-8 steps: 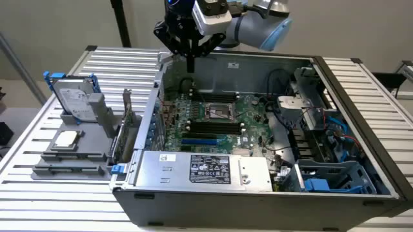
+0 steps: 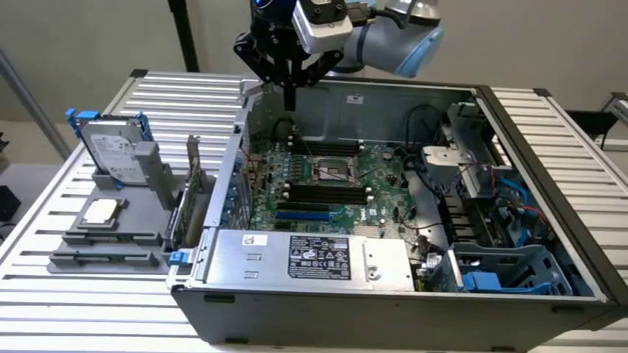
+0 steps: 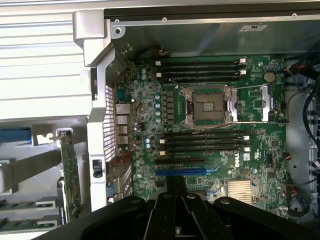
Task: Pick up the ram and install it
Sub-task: 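Reach for the ram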
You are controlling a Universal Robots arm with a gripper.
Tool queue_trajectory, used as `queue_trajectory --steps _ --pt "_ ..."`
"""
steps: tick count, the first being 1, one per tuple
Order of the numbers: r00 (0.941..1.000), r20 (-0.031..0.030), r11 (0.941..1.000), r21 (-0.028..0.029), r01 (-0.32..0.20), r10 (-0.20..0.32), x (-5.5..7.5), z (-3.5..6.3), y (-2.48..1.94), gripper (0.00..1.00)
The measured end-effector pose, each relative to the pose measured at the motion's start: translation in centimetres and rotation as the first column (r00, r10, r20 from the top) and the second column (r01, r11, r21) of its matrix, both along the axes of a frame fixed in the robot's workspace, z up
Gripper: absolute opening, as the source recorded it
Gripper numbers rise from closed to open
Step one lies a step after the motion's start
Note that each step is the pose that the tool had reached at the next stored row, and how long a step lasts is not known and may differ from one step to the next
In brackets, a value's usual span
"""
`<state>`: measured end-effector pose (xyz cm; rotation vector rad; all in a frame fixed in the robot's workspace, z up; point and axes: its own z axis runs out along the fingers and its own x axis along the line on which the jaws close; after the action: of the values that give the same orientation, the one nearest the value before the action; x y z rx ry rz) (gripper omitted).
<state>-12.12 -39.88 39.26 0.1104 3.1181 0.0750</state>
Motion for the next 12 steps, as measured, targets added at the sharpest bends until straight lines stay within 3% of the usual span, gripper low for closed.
queue_trajectory --steps 7,12 --pt "1.0000 -0.0002 1.0000 -0.0003 0.000 0.000 -0.2 0.02 -0.06 0.11" --pt "1.0000 0.0001 1.0000 0.0001 0.000 0.000 -2.0 -0.01 -0.54 0.11"
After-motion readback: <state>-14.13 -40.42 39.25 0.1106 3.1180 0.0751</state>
